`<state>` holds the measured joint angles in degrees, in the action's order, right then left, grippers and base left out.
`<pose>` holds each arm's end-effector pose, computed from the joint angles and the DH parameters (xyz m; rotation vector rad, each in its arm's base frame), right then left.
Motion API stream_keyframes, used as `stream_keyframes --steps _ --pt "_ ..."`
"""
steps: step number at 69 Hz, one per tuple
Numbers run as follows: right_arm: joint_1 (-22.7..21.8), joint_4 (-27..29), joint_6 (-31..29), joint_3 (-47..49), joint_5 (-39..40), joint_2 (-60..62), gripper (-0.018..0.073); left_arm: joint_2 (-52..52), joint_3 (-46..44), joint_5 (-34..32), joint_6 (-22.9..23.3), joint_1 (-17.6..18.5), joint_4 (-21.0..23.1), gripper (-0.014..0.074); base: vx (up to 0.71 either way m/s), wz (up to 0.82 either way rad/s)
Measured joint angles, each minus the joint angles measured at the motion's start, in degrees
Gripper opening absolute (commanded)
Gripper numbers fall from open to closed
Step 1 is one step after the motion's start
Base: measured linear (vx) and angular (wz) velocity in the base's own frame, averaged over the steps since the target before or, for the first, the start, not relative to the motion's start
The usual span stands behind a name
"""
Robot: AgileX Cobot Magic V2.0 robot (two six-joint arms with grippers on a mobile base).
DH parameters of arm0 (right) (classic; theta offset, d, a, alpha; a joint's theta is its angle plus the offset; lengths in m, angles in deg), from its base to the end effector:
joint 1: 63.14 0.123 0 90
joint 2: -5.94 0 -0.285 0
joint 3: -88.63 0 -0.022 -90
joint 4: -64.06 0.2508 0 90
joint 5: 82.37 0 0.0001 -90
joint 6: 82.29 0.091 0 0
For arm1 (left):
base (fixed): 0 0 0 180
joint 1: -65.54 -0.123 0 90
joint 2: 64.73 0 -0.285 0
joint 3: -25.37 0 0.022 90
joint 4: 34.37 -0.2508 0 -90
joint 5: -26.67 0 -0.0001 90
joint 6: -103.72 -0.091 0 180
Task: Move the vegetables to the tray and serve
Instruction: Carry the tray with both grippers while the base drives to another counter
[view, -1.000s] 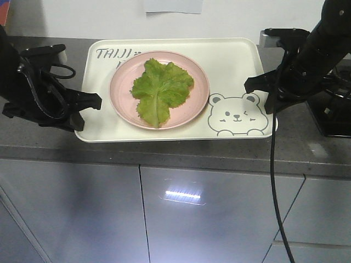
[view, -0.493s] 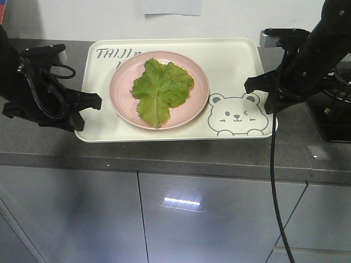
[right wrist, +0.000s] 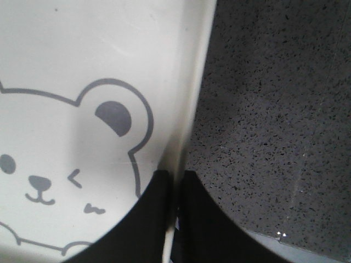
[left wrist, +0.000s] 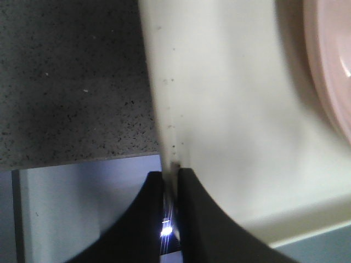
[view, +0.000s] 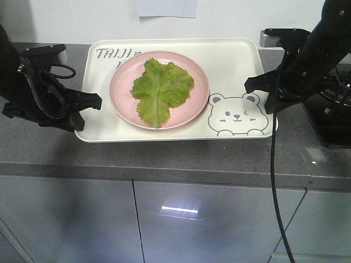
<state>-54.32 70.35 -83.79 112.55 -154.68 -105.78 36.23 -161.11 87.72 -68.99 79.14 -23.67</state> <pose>0.3801 0.0686 0.3343 -0.2306 2.7871 0.1856 0.3305 -0.0952 0.3237 0.0752 2.7327 -0.3541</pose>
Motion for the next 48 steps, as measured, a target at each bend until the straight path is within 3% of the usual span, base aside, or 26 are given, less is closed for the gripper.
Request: stream_keyframes --steps 48 --pt "0.0 0.0 0.0 0.0 0.0 0.0 -0.0004 0.0 0.0 0.0 0.0 0.0 0.0 -0.0008 0.06 -0.02"
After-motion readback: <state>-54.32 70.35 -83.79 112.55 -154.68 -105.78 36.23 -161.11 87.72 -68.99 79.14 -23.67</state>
